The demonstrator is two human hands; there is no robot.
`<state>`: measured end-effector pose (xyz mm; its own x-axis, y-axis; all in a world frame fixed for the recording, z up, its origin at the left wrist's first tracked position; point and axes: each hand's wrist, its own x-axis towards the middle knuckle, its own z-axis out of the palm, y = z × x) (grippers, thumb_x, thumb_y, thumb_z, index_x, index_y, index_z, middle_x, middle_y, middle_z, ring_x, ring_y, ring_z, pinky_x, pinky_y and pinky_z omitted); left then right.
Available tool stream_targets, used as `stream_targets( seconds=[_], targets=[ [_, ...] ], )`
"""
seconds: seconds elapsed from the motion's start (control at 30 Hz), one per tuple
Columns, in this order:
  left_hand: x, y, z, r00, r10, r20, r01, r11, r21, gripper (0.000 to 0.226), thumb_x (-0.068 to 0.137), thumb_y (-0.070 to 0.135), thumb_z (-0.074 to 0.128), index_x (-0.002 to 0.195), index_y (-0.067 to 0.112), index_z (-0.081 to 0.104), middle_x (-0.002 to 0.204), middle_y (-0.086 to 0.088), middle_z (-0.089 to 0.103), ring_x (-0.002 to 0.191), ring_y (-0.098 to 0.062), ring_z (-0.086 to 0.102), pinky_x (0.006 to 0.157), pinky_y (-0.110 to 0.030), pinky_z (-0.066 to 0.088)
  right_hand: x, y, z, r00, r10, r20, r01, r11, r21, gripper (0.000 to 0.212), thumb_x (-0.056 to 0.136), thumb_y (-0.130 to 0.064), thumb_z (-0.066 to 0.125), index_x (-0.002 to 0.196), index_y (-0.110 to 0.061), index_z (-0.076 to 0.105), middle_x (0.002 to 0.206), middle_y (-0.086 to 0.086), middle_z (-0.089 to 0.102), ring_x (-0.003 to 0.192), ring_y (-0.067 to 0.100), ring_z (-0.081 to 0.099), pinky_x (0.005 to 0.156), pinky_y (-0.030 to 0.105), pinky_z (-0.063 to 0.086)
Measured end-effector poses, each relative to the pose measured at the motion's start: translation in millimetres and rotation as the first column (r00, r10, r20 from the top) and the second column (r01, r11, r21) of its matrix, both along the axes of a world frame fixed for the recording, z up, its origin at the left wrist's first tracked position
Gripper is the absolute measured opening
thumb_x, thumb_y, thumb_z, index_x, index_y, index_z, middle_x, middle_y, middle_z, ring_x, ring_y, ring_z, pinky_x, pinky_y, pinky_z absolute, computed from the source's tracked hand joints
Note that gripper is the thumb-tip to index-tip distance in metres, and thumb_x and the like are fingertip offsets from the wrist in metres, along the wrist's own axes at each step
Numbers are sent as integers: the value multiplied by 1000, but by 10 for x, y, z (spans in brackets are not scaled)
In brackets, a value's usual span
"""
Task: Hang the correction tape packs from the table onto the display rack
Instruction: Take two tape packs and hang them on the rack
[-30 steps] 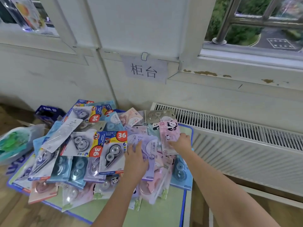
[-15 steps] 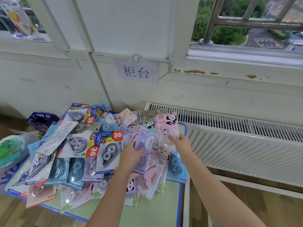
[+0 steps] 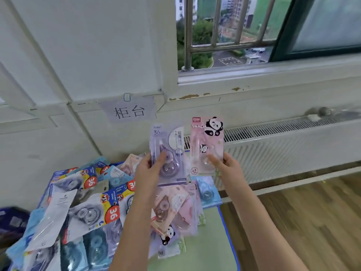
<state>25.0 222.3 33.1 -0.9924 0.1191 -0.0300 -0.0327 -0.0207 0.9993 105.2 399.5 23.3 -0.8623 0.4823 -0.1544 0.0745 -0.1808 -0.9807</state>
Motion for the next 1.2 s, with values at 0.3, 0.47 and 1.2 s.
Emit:
stream_targets(
  seconds=[0.3, 0.47, 1.2],
  targets=[
    [557, 615, 675, 914, -367, -174, 399, 890, 220, 14, 91, 26, 65, 84, 14, 61, 77, -5, 57, 76, -16, 50, 68, -29, 41, 1195, 108, 754, 952, -248, -181, 263, 963, 60, 31, 80, -33, 70, 109, -22, 66, 107, 5, 71, 106, 27, 65, 104, 49, 41],
    [1262, 1082, 881, 781, -573, -247, 624, 727, 286, 12, 84, 36, 69, 81, 25, 68, 81, 3, 65, 78, -15, 56, 75, -32, 44, 2200, 111, 1019, 814, -521, -258, 560, 821, 108, 41, 71, -37, 77, 107, -20, 67, 105, 4, 72, 101, 26, 66, 95, 44, 49],
    [6700, 1124, 1137, -34, -929, -368, 967, -123, 222, 53, 80, 54, 64, 85, 3, 53, 80, -7, 53, 73, -20, 44, 68, -37, 36, 7478, -1765, 1298, -22, -944, -329, 974, -95, 207, 41, 81, -33, 62, 118, -17, 59, 114, -1, 69, 110, 18, 63, 101, 39, 46]
  ],
)
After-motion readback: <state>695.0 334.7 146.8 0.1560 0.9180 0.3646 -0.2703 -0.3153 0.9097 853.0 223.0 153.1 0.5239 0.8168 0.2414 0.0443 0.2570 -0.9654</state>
